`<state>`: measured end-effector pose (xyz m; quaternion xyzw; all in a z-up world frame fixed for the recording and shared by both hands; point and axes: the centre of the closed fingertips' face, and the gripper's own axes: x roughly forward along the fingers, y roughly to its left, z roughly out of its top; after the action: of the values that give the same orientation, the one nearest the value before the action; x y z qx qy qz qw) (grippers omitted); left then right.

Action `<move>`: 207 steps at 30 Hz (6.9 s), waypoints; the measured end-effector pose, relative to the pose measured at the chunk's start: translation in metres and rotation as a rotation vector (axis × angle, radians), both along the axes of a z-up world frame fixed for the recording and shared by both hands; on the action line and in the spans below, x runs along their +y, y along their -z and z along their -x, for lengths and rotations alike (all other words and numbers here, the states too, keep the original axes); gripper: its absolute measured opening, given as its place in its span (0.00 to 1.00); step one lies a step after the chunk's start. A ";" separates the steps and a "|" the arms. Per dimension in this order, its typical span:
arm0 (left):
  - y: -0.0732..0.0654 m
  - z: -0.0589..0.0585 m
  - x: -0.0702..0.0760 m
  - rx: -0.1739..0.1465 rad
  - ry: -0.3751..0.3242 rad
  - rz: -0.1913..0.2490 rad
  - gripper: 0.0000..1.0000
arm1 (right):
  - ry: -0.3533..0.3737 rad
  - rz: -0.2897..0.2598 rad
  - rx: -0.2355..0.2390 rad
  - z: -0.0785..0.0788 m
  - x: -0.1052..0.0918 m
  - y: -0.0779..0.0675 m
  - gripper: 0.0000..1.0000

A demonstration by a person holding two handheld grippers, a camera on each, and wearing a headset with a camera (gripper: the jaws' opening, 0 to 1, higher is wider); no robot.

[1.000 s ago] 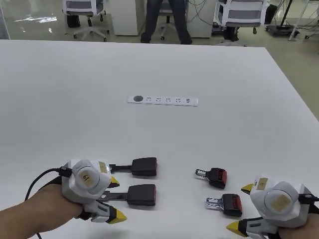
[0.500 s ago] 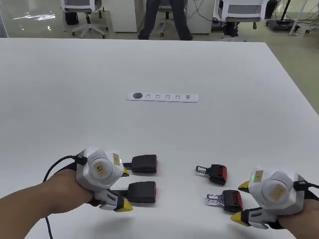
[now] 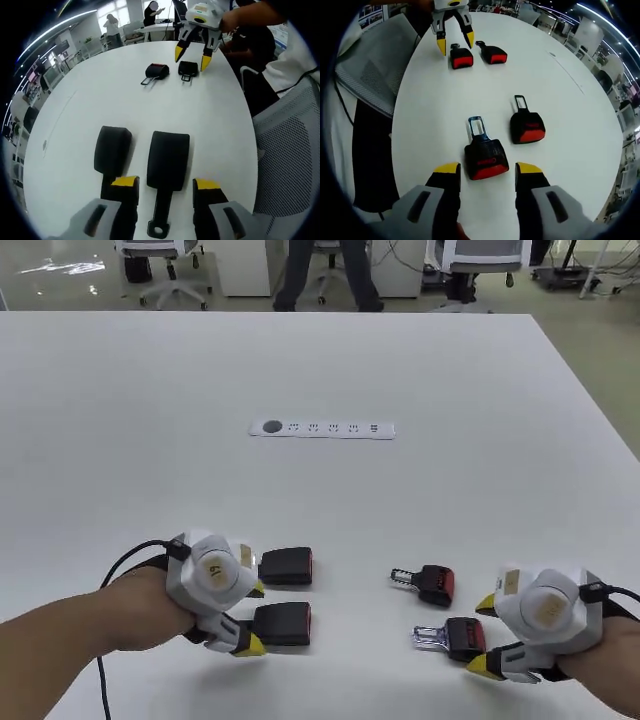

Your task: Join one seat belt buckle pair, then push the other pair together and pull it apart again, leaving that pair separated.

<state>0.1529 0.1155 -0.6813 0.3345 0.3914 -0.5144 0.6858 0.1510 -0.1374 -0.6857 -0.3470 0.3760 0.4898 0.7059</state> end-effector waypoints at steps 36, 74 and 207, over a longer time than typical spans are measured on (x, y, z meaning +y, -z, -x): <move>0.014 0.000 -0.008 0.069 0.127 -0.061 0.32 | -0.191 0.071 0.150 0.001 0.008 0.013 0.32; 0.016 0.005 -0.011 0.081 0.141 -0.101 0.32 | -0.181 -0.020 0.111 -0.001 0.108 0.013 0.32; 0.013 0.001 -0.012 0.089 0.098 -0.202 0.33 | -0.230 -0.041 0.068 -0.002 0.170 0.007 0.33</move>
<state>0.1520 0.1039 -0.6940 0.3974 0.4543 -0.5196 0.6047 0.1532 0.0331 -0.6923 -0.3566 0.3471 0.5866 0.6389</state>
